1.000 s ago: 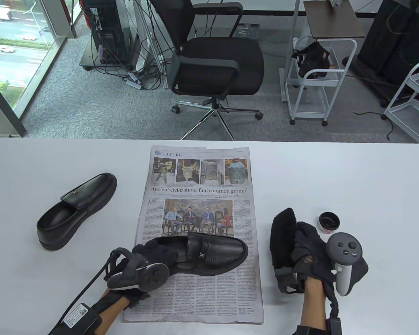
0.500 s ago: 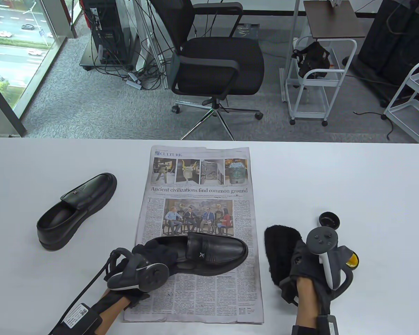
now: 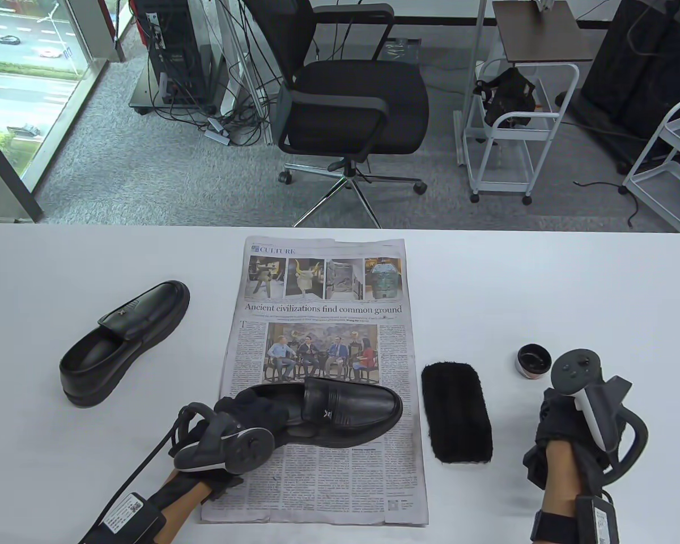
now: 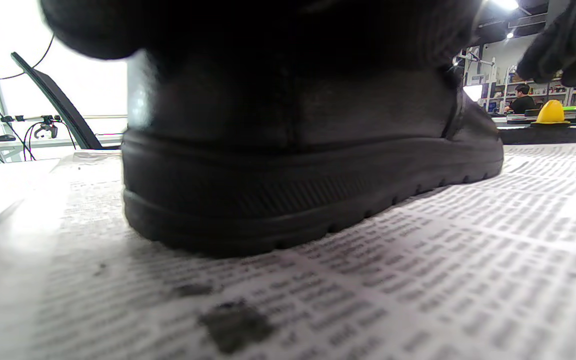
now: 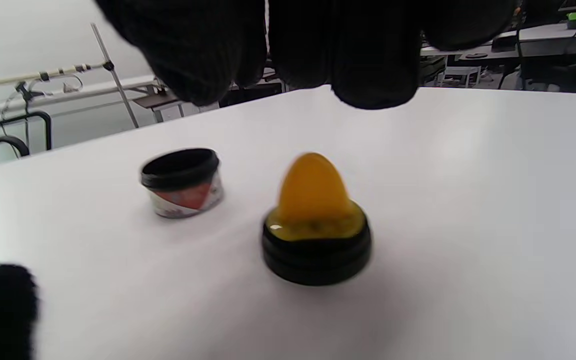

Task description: Dip and apply built-in sponge shoe polish on shoes

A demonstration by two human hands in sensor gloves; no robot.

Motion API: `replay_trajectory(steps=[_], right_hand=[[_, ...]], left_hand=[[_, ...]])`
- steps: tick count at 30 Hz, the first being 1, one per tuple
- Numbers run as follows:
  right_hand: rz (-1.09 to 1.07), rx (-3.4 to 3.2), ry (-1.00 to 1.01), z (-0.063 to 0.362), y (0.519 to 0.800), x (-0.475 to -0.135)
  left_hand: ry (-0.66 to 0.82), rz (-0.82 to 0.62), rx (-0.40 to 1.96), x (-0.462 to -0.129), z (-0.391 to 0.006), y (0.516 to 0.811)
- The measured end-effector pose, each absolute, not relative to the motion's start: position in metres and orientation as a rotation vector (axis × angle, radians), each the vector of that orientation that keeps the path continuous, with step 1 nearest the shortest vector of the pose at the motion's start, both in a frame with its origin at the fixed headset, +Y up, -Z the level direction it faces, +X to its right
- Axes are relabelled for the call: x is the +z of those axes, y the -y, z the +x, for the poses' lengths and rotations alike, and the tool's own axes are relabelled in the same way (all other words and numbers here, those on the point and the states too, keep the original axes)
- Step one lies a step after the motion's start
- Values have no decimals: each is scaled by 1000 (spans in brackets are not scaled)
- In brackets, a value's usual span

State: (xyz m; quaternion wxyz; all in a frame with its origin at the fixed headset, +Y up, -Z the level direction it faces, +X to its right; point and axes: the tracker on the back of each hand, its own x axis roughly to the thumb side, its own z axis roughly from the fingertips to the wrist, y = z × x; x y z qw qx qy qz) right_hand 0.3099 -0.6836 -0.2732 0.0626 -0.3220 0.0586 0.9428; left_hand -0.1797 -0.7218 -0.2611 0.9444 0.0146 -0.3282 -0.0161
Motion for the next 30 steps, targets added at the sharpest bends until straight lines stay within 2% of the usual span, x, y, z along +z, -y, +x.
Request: replay_trajectory(steps=[5, 9, 14, 21, 27, 30], right_hand=[[-976, 2859, -307, 318, 715, -268], [-954, 2922, -128, 321, 728, -266], [-954, 2945, -235, 324, 719, -271], [-905, 2821, -67, 331, 687, -301], [-778, 2787, 103, 325, 687, -337], [-709, 2848, 92, 319, 693, -350]], left_hand=[[669, 30, -32, -261, -180, 722], [668, 32, -32, -261, -180, 722], [667, 33, -33, -261, -180, 722], [665, 32, -33, -261, -180, 722], [661, 25, -35, -262, -179, 722], [659, 26, -32, -262, -180, 722]])
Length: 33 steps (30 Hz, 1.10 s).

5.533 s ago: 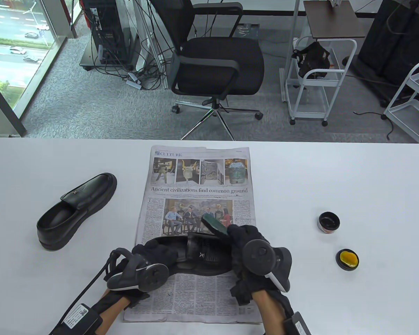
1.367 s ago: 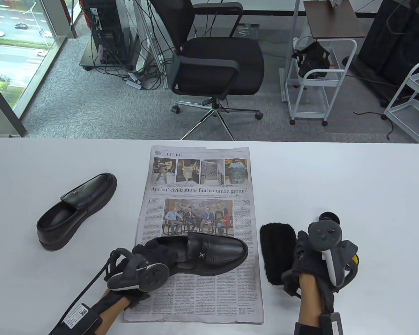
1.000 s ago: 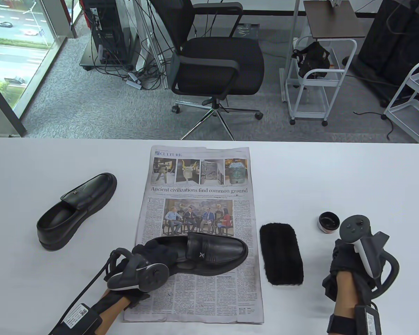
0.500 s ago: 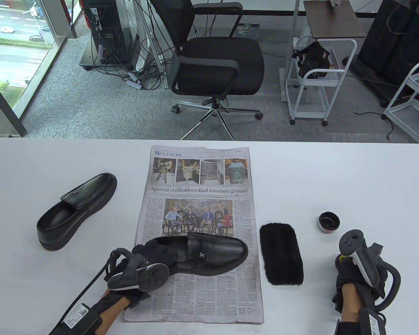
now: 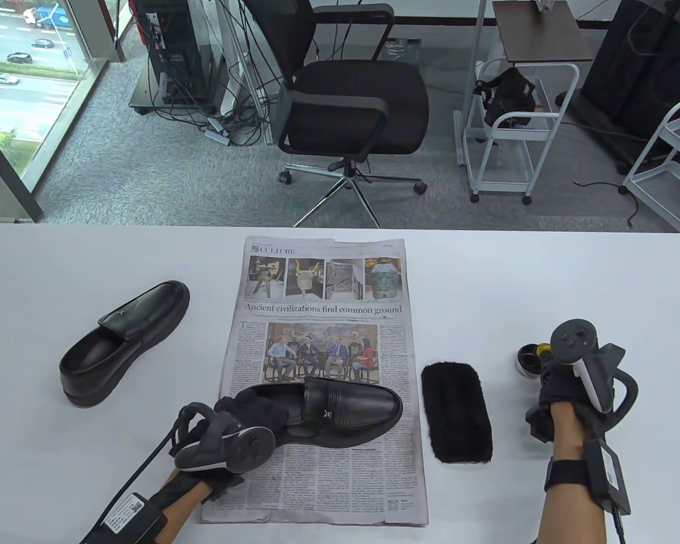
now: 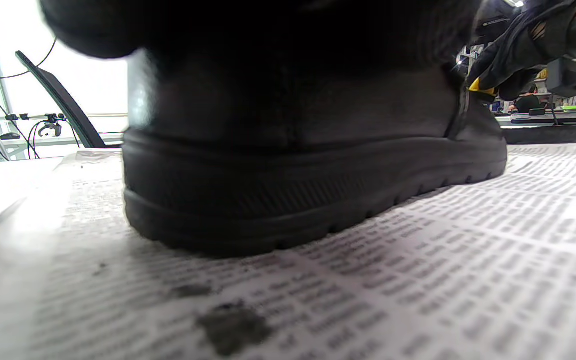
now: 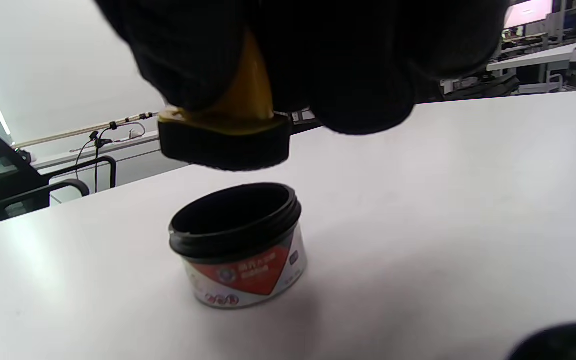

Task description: Dip and apply built-in sponge shoe polish on shoes

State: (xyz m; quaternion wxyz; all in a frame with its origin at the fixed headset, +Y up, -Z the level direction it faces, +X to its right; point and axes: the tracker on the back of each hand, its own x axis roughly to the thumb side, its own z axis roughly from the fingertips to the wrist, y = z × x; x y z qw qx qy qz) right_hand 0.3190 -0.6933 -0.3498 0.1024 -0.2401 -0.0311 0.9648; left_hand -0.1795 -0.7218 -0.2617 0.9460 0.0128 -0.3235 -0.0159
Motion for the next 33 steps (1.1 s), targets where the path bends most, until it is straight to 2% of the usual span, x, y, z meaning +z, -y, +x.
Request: replay_trajectory(steps=[2, 6, 11, 17, 21, 24, 27, 33], right_hand=[[-717, 2868, 36, 317, 701, -355], [-704, 2921, 91, 313, 711, -360], [-714, 2955, -13, 314, 719, -365], [-688, 2986, -58, 315, 719, -365], [-682, 2955, 7, 316, 716, -363], [-666, 2967, 110, 312, 709, -358], [-610, 3046, 221, 303, 688, -348], [-411, 2901, 262, 280, 649, -325]], left_hand=[[659, 27, -34, -262, -179, 722], [664, 30, -35, -262, -179, 722], [659, 34, -38, -261, -179, 722], [657, 31, -38, -261, -179, 722], [657, 32, -38, -261, -179, 722], [660, 34, -37, -261, -179, 722], [663, 33, -38, -261, -179, 722], [668, 34, -36, -261, -179, 722]])
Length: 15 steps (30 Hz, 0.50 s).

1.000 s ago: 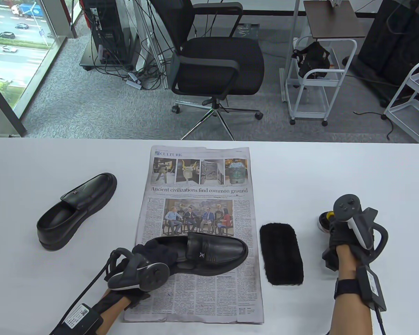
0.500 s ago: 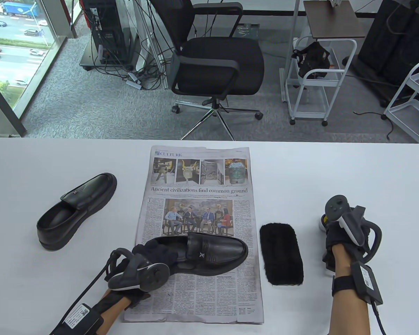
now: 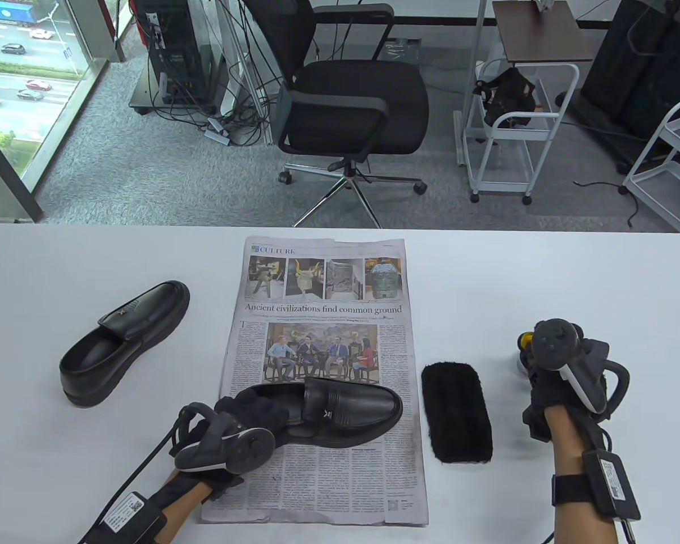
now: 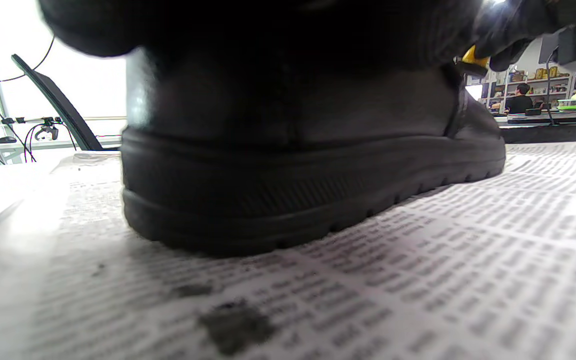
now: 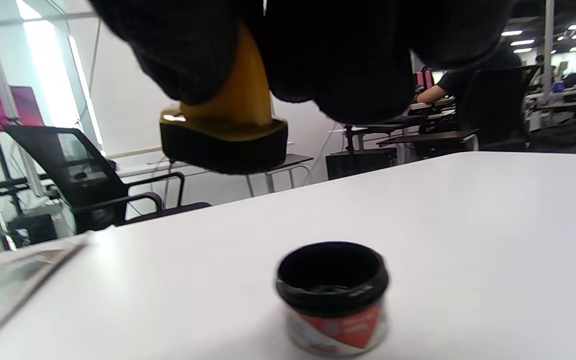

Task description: Dip and apply built-in sponge shoe polish on shoes

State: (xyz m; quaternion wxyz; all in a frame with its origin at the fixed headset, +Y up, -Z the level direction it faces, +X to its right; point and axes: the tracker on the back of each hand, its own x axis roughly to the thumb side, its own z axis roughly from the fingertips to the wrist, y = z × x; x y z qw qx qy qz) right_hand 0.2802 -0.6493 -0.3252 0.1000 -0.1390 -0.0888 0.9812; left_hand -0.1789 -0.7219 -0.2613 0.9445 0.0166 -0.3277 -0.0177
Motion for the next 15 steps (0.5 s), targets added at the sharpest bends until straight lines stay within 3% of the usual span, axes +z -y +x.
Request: replay_trajectory(steps=[8, 15], right_hand=[[-26, 2659, 159, 185, 641, -300], [265, 2653, 98, 95, 669, -280]], left_hand=[[666, 14, -37, -261, -179, 722], [670, -8, -36, -262, -179, 721]])
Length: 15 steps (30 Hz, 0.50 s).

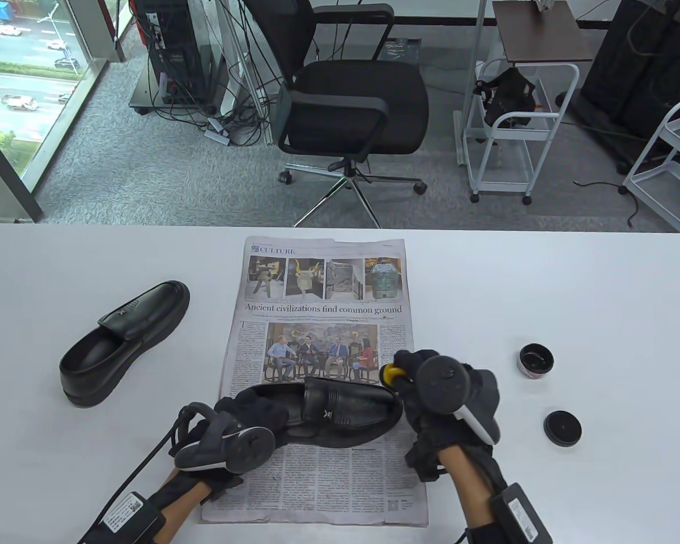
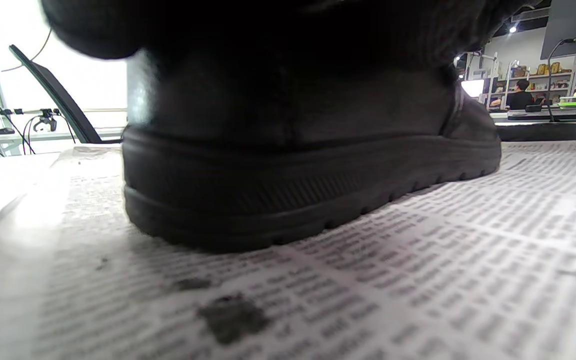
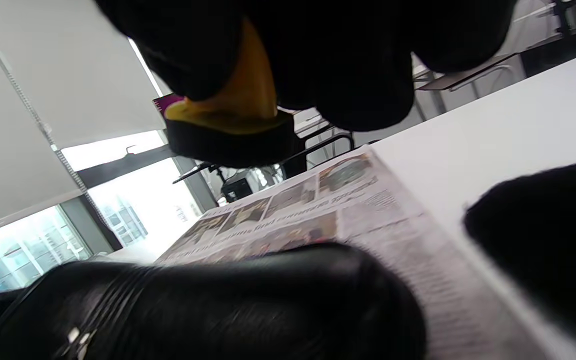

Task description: Dip and apply built-in sponge shoe polish on shoes

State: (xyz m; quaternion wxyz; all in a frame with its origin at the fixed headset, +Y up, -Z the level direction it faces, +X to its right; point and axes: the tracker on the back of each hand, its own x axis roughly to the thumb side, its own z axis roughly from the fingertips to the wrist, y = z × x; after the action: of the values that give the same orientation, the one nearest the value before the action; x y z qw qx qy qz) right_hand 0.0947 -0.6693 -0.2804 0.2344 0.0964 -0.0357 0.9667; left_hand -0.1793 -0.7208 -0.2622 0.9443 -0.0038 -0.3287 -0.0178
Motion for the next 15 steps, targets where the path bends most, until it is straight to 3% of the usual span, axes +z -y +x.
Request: replay_trajectory(steps=[6, 10, 15], right_hand=[[453, 2740, 180, 42, 688, -256], [490, 2708, 299, 29, 691, -255], [525, 2737, 274, 8, 690, -262]], left_hand=[[669, -25, -28, -263, -180, 721], [667, -28, -21, -262, -180, 722], [668, -37, -12, -263, -180, 721]])
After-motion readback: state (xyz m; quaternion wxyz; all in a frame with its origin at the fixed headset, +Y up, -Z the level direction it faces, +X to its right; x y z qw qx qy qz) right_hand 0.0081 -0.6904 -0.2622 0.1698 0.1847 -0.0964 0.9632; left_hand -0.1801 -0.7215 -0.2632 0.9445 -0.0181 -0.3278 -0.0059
